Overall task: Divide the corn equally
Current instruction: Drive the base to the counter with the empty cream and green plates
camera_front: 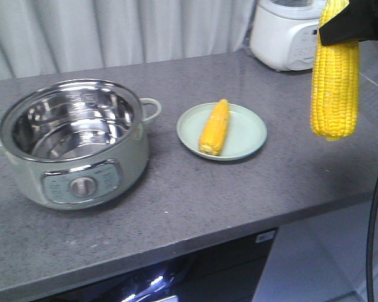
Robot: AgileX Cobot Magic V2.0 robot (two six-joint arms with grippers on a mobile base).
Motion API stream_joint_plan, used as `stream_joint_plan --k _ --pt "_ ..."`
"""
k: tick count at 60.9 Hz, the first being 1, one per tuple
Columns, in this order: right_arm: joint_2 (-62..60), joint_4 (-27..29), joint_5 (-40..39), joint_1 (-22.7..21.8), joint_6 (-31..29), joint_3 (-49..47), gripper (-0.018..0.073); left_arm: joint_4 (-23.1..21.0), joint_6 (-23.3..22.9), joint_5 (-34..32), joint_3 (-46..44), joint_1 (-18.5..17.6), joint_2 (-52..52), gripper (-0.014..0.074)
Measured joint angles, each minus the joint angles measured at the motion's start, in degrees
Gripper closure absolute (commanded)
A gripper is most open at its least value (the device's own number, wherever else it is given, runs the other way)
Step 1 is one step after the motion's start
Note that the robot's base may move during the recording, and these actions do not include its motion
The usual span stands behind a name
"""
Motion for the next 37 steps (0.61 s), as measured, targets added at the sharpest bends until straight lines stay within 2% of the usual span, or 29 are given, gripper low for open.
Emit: stream_joint_plan --k 37 --pt "0.0 0.0 0.0 0.0 0.0 0.0 0.0373 0.0 0.0 0.0 0.0 0.0 0.0 0.0541"
